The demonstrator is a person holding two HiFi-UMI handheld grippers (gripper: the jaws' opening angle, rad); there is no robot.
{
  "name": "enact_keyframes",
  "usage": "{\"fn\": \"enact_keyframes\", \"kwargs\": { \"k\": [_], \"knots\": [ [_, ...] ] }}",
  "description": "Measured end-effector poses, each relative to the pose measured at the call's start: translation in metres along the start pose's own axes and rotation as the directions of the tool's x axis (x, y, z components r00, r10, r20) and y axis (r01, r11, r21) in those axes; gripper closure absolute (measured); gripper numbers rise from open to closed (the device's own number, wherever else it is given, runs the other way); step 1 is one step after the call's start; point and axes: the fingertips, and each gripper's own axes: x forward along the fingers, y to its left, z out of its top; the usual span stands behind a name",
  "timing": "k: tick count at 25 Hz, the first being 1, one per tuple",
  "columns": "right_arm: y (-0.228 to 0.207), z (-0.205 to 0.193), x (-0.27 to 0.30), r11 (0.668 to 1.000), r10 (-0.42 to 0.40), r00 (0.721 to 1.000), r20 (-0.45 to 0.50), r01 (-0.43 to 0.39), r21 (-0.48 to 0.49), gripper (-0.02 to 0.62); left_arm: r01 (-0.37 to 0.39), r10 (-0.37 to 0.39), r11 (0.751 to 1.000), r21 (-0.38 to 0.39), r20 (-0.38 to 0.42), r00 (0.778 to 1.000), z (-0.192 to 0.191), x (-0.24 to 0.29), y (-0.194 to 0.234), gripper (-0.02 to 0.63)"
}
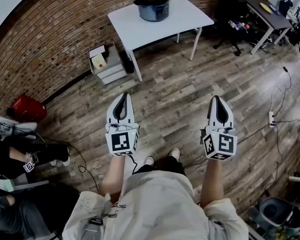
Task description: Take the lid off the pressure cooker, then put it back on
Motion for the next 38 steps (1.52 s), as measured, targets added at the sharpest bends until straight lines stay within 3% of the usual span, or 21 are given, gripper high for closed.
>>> {"fn": "enact_keyframes", "kwargs": {
  "k": [2,4,8,12,21,38],
  "knots": [
    [-0.001,-0.001,0.001,1.000,0.006,1.000,0.001,-0.006,-0.001,0.574,0.005,-0.005,1.000,-0.004,-0.008,1.000,-0.001,0.001,-0.002,0.591],
    [0.001,-0.001,0.004,1.000,0.021,1.000,0.004,-0.021,0.003,0.520,0.012,-0.013,1.000,-0.011,-0.026,1.000,-0.002,0.005,-0.004,0.584],
    [-0.006,-0.001,0.008,0.999,0.031,0.999,0.012,-0.031,0.008,0.406,0.014,-0.014,1.000,0.002,-0.045,0.999,-0.004,0.014,-0.013,0.432],
    [-0.023,-0.001,0.016,0.999,0.044,0.999,0.014,-0.044,0.020,0.304,0.019,-0.018,1.000,0.006,-0.049,0.999,-0.002,0.028,-0.026,0.371],
    [-0.072,-0.011,0.036,0.994,0.098,0.995,0.013,-0.098,0.040,0.285,-0.015,0.014,1.000,-0.012,-0.070,0.997,-0.004,0.056,-0.066,0.357],
    [-0.094,-0.018,0.126,0.987,0.158,0.987,-0.012,-0.158,0.008,0.285,-0.034,0.031,0.999,-0.030,-0.078,0.996,-0.027,0.145,-0.066,0.359]
  ]
}}
